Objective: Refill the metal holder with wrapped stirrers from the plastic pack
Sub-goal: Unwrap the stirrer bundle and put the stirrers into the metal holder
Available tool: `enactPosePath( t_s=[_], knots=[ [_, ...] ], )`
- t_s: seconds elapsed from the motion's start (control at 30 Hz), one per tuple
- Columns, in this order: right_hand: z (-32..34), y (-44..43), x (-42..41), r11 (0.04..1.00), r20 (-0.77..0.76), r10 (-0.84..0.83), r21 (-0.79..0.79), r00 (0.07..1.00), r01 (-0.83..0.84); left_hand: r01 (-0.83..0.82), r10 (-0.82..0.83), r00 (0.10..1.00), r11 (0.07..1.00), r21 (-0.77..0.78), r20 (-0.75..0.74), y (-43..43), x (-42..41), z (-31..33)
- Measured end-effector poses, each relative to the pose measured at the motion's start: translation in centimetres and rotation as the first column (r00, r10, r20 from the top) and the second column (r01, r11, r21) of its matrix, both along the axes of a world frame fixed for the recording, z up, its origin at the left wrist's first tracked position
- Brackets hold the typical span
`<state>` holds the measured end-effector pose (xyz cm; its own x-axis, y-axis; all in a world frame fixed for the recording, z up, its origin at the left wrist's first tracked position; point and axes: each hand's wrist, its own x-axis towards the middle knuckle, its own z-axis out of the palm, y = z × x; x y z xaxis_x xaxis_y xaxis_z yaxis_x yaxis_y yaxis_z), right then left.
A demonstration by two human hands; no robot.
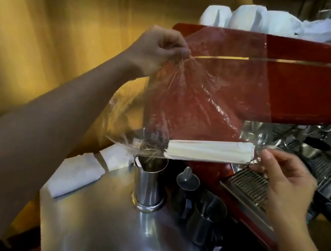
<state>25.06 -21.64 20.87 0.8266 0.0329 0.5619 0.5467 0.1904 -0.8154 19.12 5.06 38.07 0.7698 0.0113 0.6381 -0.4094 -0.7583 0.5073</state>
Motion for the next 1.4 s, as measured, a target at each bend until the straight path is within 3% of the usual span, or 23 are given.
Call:
enactPosePath(
  t_s=[0.3, 0.53, 1.03, 1.4],
  knots=[
    [1.5, -3.0, -1.3, 0.99, 0.072, -0.126, -0.059, 0.99, 0.13, 0.13, -0.129, 0.991, 0.989, -0.069, 0.016, -1.3, 1.7, -0.9],
    [1.9, -2.3, -1.4, 0.983, 0.097, -0.135, -0.113, 0.986, 0.145, 0.131, -0.126, 0.991, 0.983, -0.132, 0.041, 0.0, 1.6, -2.7],
    [3.2, 2.4, 0.0, 0.946, 0.12, -0.104, -0.294, 0.987, 0.136, 0.01, 0.015, 0.997, 0.94, -0.34, 0.072, 5.6, -0.1, -7.1],
    [4.3, 4.9, 0.4, 0.953, 0.112, -0.098, -0.276, 0.989, 0.126, -0.028, 0.066, 0.996, 0.888, -0.458, 0.067, 8.0, 0.4, -8.8]
  ],
)
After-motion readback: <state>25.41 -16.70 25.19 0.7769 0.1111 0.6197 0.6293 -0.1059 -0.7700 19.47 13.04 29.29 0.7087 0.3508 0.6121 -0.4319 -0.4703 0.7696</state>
